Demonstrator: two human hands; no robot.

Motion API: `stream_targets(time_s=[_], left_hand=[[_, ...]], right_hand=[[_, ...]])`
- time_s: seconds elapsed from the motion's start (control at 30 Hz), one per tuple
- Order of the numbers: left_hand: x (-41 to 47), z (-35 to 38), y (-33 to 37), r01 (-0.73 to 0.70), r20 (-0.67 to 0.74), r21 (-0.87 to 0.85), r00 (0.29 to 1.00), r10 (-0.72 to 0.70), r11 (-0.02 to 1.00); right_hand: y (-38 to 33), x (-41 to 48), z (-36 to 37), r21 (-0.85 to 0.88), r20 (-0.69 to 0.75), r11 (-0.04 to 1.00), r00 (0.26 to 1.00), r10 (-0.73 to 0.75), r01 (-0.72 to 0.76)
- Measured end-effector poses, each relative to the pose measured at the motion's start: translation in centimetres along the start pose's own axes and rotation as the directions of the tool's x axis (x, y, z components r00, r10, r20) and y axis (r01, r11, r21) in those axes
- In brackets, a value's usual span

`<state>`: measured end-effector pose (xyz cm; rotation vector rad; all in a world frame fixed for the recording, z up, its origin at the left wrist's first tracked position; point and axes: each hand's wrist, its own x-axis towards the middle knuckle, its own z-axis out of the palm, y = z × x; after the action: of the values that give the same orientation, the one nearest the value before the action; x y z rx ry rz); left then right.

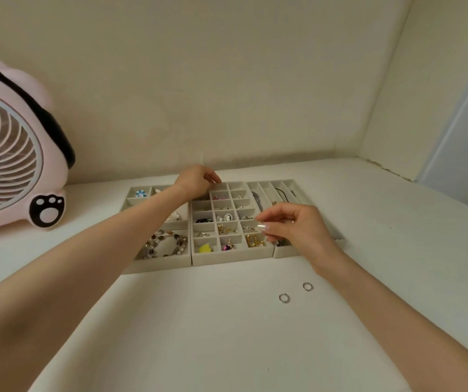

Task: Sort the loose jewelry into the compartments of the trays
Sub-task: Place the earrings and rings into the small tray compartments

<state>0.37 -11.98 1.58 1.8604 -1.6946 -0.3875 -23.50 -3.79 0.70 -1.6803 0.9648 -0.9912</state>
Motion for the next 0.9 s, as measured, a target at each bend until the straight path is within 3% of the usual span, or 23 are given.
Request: stream_targets(time_s=[0.2, 0.53, 0.73, 0.9], left_hand=[[-2.5, -2.0, -0.2, -0.074, -0.122, -0.034, 0.990, 0.069, 0.997], [-9.2, -3.4, -0.9, -0.129, -0.168, 0.011, 0.977, 0.129, 0.992], [-10.5, -3.1, -0.3, -0.181, -0.135, 0.002, 0.974, 0.179, 0.984], [-11.4, -2.0, 1.3, -0.254, -0.077, -0.033, 0.965, 0.251, 0.967]], right_hand=[[-2.0, 3.8, 1.5, -0.173, 0.013, 0.982, 0.997, -0.073, 0.074], [-0.5, 14.5, 6.0, -0.397, -0.060, 0.917, 0.996, -0.061, 0.033], [-0.4, 14.0, 5.2, -0.588, -0.044, 0.808, 0.996, -0.083, 0.042], [-0.9, 10.1, 2.9, -0.532, -0.021, 0.841, 0.992, -0.124, 0.094]])
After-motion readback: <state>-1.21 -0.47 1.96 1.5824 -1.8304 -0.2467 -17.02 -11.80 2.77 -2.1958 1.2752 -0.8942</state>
